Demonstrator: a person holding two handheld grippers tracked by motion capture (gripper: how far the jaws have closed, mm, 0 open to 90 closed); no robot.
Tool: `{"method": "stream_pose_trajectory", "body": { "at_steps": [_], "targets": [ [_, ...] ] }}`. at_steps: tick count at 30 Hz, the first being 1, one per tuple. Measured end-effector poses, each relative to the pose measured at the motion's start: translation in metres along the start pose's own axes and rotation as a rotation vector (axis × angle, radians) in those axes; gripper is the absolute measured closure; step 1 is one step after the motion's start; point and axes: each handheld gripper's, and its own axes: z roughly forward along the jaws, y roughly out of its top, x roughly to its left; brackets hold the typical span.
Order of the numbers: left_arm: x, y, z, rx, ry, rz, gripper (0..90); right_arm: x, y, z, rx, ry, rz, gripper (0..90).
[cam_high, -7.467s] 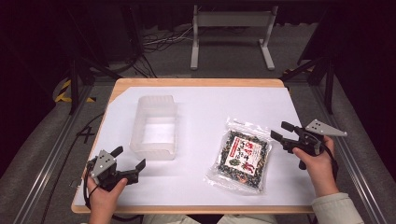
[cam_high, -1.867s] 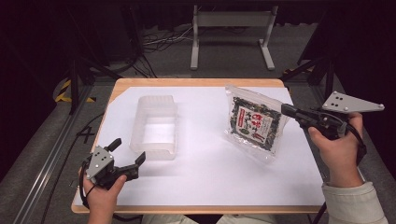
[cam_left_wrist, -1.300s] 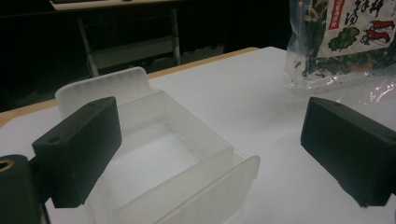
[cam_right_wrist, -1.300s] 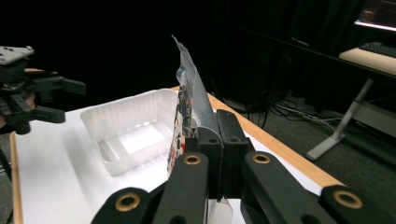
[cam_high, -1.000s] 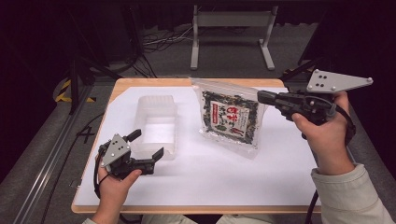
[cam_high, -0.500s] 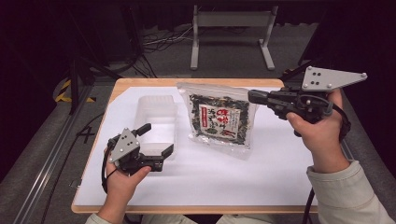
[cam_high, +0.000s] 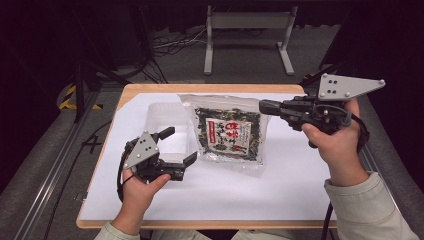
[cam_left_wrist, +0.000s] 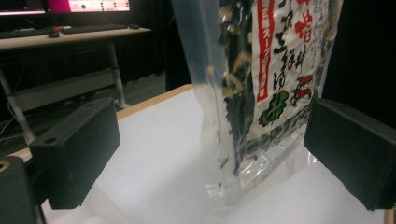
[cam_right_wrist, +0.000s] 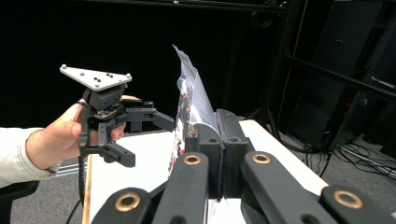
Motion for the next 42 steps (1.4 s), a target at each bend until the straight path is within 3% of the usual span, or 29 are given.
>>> {"method": "stream_pose_trajectory", "body": {
  "at_steps": [8, 15, 18, 21, 30, 42],
  "targets": [
    [0.001, 0.005, 0.007, 0.022, -0.041, 0.001, 7.3, 0.001, -0.004, 0.005, 0.000, 0.024, -0.007, 90.0],
    [0.007, 0.007, 0.013, -0.006, -0.091, -0.017, 6.7, 0.002, -0.007, 0.008, -0.013, 0.051, -0.011, 90.0],
    [0.012, 0.006, 0.018, -0.015, -0.162, -0.038, 6.6, 0.002, -0.008, 0.009, -0.019, 0.070, -0.012, 90.0],
    [0.014, 0.006, 0.021, -0.022, -0.188, -0.048, 6.5, 0.002, -0.010, 0.010, -0.025, 0.079, -0.012, 90.0],
    [0.008, 0.011, 0.037, -0.031, -0.204, -0.059, 13.4, 0.001, -0.019, 0.013, -0.045, 0.101, 0.004, 90.0],
    [0.001, 0.014, 0.040, -0.062, -0.256, -0.051, 25.2, -0.001, -0.030, 0.013, -0.056, 0.121, 0.021, 90.0]
  ]
}}
